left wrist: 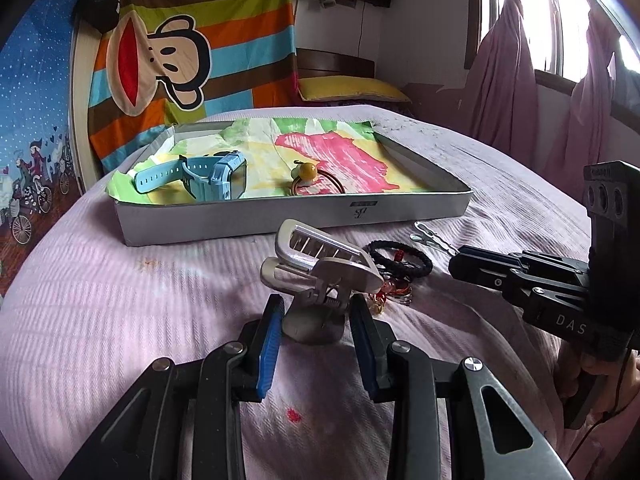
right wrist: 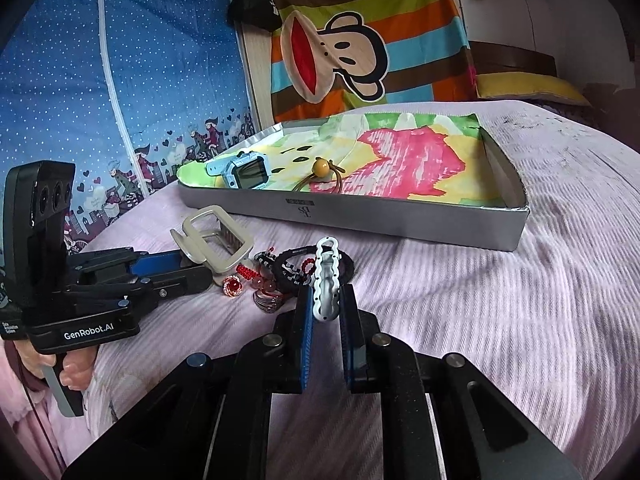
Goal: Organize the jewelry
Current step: 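Carry the clip and bead chain into the tray and open both tools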
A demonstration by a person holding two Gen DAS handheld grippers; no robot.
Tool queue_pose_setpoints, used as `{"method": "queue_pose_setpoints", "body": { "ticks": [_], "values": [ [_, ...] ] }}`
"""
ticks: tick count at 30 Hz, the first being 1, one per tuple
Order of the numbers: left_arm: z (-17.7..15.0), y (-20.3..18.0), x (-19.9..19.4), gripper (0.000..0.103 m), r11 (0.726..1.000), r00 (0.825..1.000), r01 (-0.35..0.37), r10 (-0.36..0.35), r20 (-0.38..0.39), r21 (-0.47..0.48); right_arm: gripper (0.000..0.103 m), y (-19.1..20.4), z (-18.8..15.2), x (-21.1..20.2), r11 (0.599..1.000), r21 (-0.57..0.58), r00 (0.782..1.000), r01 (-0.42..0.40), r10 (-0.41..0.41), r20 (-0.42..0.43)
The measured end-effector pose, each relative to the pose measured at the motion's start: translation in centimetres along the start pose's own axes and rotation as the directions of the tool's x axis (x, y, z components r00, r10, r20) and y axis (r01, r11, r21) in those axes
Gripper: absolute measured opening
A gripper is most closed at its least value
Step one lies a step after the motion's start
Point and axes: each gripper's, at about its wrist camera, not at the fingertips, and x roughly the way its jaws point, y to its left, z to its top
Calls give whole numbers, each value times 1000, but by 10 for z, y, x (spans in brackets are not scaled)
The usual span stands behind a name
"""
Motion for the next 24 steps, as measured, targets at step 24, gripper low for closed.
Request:
{"method": "queue_pose_setpoints", "body": {
  "ticks": [24],
  "values": [
    [-2, -4, -31, 32, 999, 987, -45, 47, 154, -22, 11, 2, -1, -10, 1000, -7, 999, 7, -7, 48]
  ]
}}
